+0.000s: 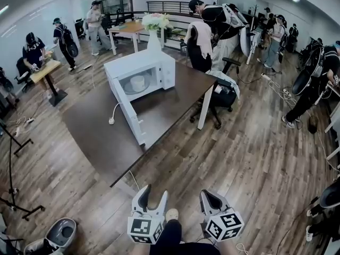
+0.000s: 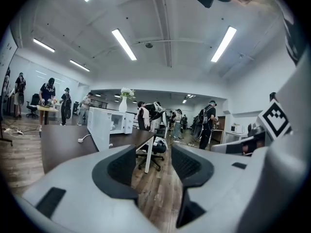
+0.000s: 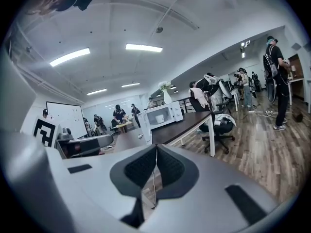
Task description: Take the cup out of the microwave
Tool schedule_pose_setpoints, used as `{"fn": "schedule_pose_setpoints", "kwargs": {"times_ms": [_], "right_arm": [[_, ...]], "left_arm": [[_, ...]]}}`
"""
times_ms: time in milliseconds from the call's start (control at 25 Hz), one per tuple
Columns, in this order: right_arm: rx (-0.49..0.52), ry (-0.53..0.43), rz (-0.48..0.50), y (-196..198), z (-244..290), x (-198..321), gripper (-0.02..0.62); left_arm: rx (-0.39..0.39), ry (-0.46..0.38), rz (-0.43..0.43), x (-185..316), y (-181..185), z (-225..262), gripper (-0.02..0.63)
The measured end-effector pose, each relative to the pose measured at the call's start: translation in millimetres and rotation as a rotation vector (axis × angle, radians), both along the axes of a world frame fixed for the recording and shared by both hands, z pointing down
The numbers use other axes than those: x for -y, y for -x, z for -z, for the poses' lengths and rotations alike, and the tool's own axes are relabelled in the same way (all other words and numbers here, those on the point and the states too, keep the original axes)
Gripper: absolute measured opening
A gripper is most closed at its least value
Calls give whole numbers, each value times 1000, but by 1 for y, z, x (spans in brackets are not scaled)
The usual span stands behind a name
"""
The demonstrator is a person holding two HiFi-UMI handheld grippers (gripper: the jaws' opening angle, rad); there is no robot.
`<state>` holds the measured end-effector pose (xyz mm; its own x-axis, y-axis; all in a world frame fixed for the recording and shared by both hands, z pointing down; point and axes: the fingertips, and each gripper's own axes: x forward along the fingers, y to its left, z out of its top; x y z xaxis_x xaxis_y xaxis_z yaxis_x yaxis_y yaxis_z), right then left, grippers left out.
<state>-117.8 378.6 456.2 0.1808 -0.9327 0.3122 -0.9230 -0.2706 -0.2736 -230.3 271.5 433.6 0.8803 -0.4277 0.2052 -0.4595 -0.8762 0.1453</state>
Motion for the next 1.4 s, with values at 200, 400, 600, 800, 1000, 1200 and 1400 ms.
{"fn": "schedule_pose_setpoints", "kwargs": {"times_ms": [200, 400, 600, 800, 1000, 1200, 1400], "right_arm": [[12, 15, 0, -27, -4, 34, -6], [19, 16, -7, -48, -3, 69, -6], [11, 8, -8, -66, 0, 103, -6], [11, 2, -6, -74, -4, 133, -5], [18, 3, 6, -75, -7, 153, -6], [31, 17, -4, -82, -9, 155, -6], [55, 30, -13, -86, -19, 157, -6]], "left_arm": [[-2, 4, 5, 33, -27, -1, 273], [-12, 7, 8, 69, -47, -2, 333], [-18, -3, 11, 104, -65, 0, 359], [-40, -24, 37, 134, -72, 2, 391], [-62, -23, 63, 150, -74, 0, 427], [-99, -31, 59, 153, -79, 4, 437], [-75, -10, 53, 154, -88, -6, 442]]}}
